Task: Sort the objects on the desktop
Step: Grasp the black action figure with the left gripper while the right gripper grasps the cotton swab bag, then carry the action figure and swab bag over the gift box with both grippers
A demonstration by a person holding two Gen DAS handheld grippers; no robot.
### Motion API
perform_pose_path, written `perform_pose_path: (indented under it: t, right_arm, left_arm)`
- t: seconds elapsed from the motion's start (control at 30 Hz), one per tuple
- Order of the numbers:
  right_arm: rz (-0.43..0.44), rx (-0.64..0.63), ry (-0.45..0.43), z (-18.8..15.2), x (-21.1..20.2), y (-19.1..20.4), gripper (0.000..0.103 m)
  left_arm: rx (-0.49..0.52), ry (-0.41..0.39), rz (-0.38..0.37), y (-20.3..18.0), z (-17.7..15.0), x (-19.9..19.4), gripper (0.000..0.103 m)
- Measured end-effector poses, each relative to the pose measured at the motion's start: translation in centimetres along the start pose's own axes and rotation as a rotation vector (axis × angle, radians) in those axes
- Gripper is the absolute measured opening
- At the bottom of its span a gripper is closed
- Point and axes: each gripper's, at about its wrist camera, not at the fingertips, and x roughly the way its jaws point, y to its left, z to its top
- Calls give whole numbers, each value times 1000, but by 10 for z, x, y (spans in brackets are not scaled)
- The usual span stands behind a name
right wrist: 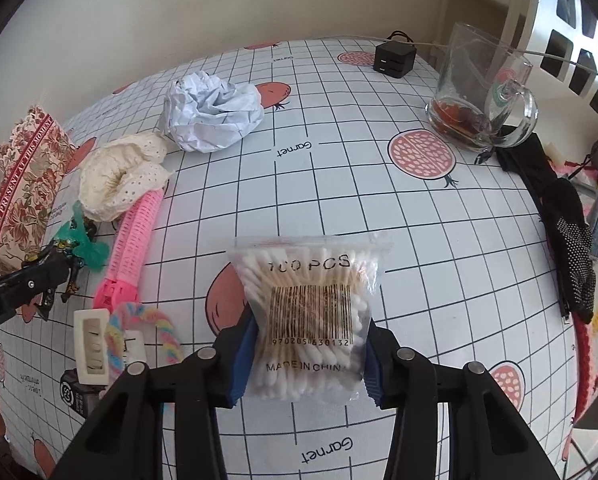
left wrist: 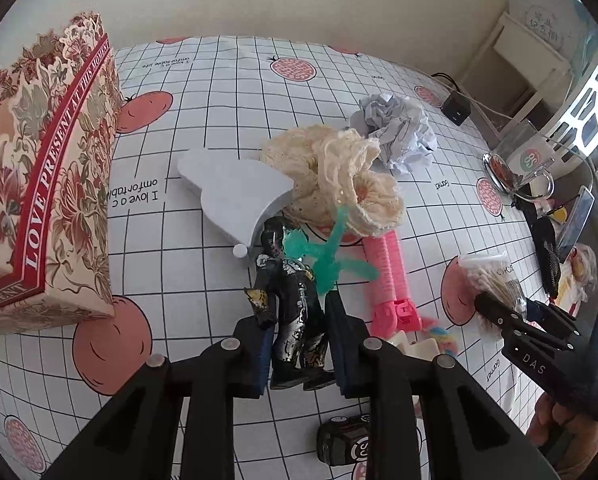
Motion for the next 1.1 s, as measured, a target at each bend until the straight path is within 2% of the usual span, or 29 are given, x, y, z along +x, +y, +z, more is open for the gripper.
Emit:
perform_pose_path:
  t: [0.3,0.67,0.97,1.1]
  right_arm:
    - [-15,-16,-43,10,-26,10,48]
    - [-26,-75,-117,36,-59,32,48]
    - [43,-119,-206,65,-98,73,48]
    - [89,-142,-231,76,-110,99,48]
  left_arm:
    - [-41,-69,-47,13,6,-24,26]
    - [-70,-217,-130,25,18,-63,26]
    - [-90,-374,-187,41,26,-109,26]
    - [-100,-450,-183,51,26,-126,26]
